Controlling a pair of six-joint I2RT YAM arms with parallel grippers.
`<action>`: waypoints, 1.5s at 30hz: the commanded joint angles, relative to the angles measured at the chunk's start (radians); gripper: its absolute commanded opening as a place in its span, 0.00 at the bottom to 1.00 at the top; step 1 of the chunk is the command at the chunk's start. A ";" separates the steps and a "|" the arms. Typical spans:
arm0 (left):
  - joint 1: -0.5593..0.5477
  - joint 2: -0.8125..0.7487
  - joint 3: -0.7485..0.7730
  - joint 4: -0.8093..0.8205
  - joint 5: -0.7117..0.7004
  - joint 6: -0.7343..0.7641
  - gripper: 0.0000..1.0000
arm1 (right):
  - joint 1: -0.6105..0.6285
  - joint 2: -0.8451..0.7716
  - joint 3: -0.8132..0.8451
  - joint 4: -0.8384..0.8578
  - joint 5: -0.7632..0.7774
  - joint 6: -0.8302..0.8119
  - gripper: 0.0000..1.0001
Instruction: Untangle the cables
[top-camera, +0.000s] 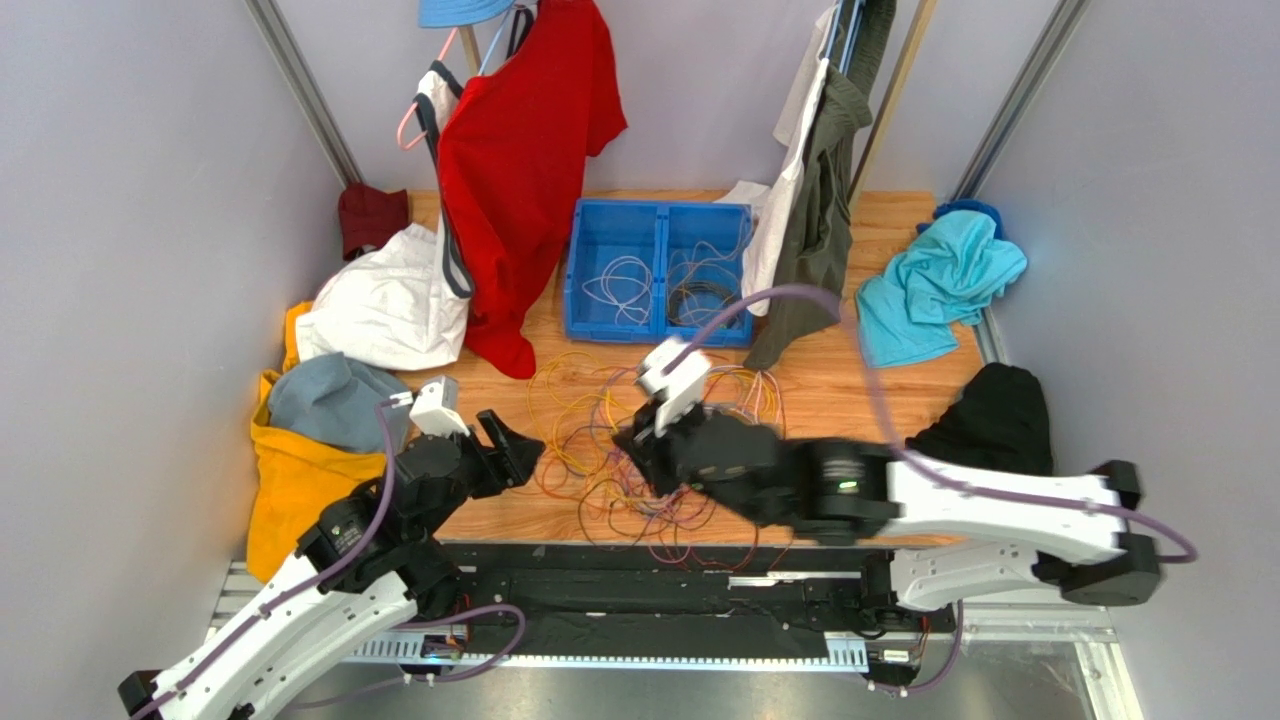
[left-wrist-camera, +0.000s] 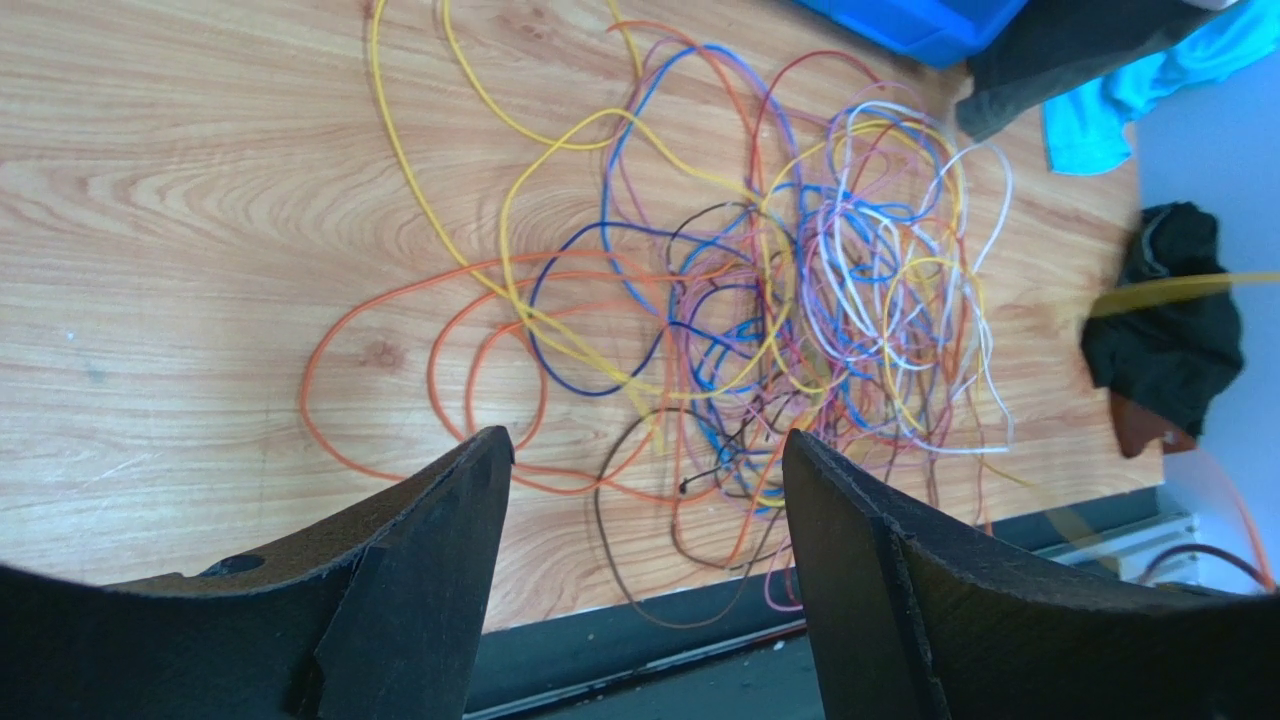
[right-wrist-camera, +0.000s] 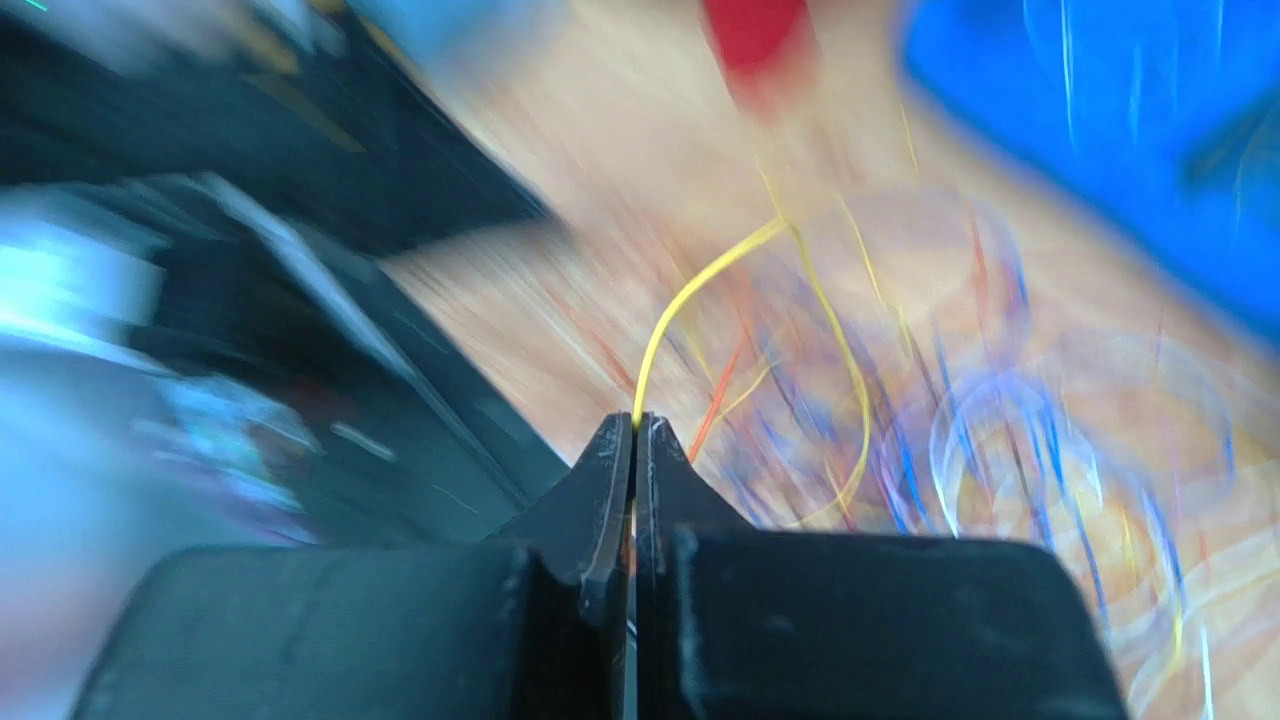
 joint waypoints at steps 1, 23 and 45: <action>-0.002 -0.042 -0.004 0.121 0.013 0.024 0.75 | 0.033 -0.104 0.309 -0.053 0.003 -0.181 0.00; -0.002 0.178 -0.140 0.831 0.520 0.083 0.91 | 0.022 0.026 0.710 -0.129 0.124 -0.461 0.00; -0.002 0.037 -0.258 0.357 0.242 -0.107 0.83 | -0.575 0.308 0.971 -0.038 -0.057 -0.363 0.00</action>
